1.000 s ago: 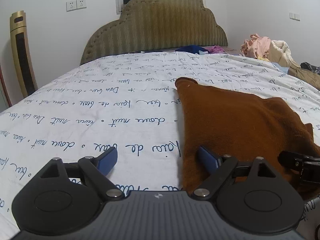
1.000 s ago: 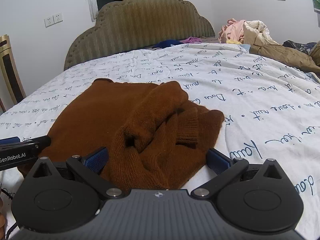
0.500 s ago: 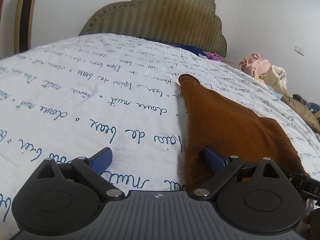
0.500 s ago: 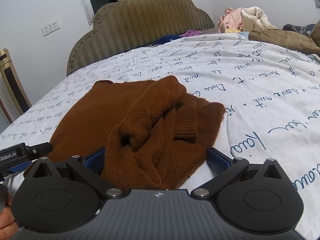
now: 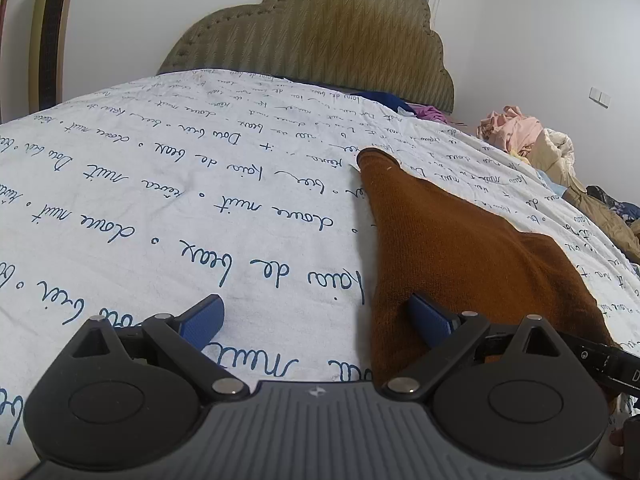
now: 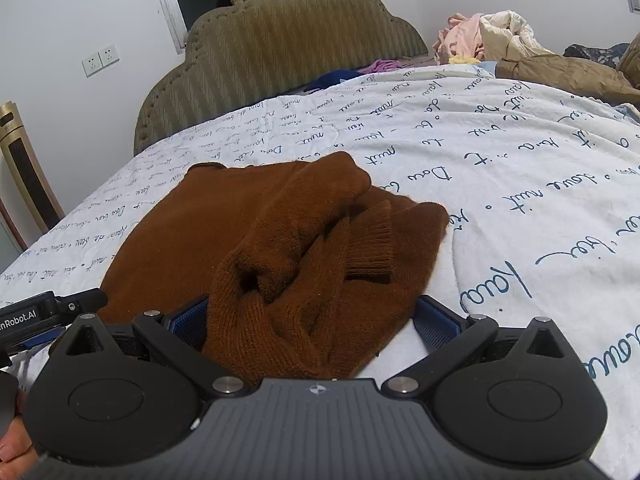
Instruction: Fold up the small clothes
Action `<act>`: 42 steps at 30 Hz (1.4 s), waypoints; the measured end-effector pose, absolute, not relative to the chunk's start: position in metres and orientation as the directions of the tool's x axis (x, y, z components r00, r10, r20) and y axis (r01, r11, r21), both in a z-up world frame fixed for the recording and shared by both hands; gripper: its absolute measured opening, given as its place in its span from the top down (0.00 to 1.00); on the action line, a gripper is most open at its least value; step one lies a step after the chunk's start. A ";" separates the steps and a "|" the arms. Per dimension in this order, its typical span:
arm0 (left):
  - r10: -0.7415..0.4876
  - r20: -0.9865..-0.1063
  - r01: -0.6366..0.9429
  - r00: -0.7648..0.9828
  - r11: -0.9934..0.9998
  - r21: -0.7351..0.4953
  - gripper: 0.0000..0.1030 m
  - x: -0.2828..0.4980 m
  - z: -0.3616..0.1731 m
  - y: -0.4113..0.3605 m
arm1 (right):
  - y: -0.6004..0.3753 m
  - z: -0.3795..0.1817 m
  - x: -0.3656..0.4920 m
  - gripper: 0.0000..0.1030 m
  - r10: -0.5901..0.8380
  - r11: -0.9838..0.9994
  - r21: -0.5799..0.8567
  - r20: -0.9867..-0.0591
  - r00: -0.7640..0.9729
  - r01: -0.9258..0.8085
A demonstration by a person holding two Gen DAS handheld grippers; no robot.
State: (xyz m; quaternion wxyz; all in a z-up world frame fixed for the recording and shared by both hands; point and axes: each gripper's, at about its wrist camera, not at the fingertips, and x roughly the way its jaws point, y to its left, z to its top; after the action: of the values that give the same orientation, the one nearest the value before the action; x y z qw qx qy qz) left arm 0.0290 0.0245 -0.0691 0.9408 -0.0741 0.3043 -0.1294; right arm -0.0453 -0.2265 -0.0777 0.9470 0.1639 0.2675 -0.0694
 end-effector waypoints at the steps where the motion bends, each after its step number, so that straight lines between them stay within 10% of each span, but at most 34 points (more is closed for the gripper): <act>1: -0.288 -0.553 0.198 0.782 0.956 -0.217 0.04 0.029 -0.069 0.024 | -0.227 -0.078 -0.045 0.00 -0.044 0.937 0.273 -0.529 0.847 0.219; 19: -0.141 -0.665 0.292 0.733 0.949 0.120 0.04 -0.037 -0.022 0.028 | -0.186 -0.046 -0.100 0.00 -0.059 0.966 0.170 -0.593 0.803 0.197; 42: -0.163 -0.685 0.249 0.710 0.968 0.027 0.04 -0.058 -0.036 0.021 | -0.149 -0.043 -0.123 0.00 -0.194 0.966 0.023 -0.602 0.775 0.259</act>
State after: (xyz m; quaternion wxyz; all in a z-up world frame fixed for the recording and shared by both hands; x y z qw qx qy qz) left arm -0.0576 0.0214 -0.0360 0.9227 0.0585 0.3643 -0.1117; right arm -0.1234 -0.1493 -0.0430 0.9406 0.0522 0.3131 -0.1204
